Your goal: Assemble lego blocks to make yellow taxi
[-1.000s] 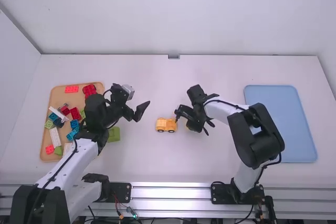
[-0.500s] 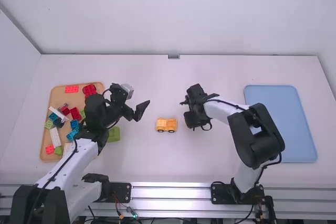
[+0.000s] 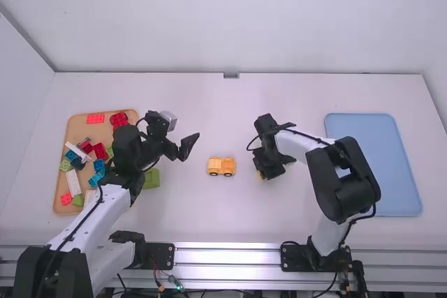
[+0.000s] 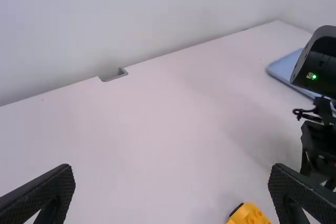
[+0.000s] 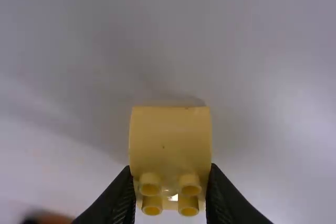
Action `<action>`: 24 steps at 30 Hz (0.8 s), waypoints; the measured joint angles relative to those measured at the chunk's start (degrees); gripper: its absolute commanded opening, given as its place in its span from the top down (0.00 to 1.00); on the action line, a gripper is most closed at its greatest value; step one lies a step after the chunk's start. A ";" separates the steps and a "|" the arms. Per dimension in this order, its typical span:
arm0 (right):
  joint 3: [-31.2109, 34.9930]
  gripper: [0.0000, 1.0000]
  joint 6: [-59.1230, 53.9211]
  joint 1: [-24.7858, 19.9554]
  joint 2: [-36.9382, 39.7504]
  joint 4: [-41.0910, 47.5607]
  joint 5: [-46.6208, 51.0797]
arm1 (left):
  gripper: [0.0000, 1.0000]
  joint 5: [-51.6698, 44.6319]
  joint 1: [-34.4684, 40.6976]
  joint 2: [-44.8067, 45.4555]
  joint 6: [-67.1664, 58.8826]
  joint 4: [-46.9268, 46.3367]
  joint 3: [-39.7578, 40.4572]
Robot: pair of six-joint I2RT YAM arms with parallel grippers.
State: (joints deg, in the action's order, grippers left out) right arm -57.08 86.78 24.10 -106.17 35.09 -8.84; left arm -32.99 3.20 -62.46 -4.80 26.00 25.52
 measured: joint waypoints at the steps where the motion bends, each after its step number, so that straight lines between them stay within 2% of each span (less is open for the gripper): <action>1: 0.00 0.99 4.48 0.00 0.00 -0.96 0.11 | 0.01 -0.02 0.02 0.00 0.20 0.00 0.00; 5: 0.00 0.97 18.97 0.39 0.00 -3.82 1.68 | 0.01 -0.02 0.00 0.00 0.57 0.00 0.00; 9: -0.02 0.96 27.10 1.66 0.02 -4.20 3.58 | 0.01 -0.02 0.00 0.00 0.55 -0.02 0.00; 19: 0.00 0.88 32.44 3.65 0.00 -9.49 5.05 | 0.01 -0.02 0.00 0.00 1.66 0.00 0.02; 20: -0.02 0.82 32.61 3.63 0.00 -9.46 4.94 | 0.01 0.00 0.00 0.00 1.86 -0.02 0.00; 21: 0.00 0.57 32.79 3.54 0.00 -9.35 4.98 | 0.01 -0.02 0.02 0.00 1.90 -0.02 0.00; 22: -0.02 0.53 32.81 3.52 0.00 -9.33 4.98 | 0.01 -0.02 0.00 0.00 1.90 -0.02 0.00; 23: 0.00 0.14 33.00 3.48 0.00 -9.14 4.98 | 0.01 0.00 0.02 0.00 1.90 -0.02 0.00; 24: 0.00 0.05 33.03 3.48 0.00 -8.85 4.98 | 0.01 0.00 0.02 0.00 2.01 -0.02 0.00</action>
State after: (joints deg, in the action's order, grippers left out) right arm -57.08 119.81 27.57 -106.17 26.24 -3.86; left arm -32.99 3.22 -62.46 -2.79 25.98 25.52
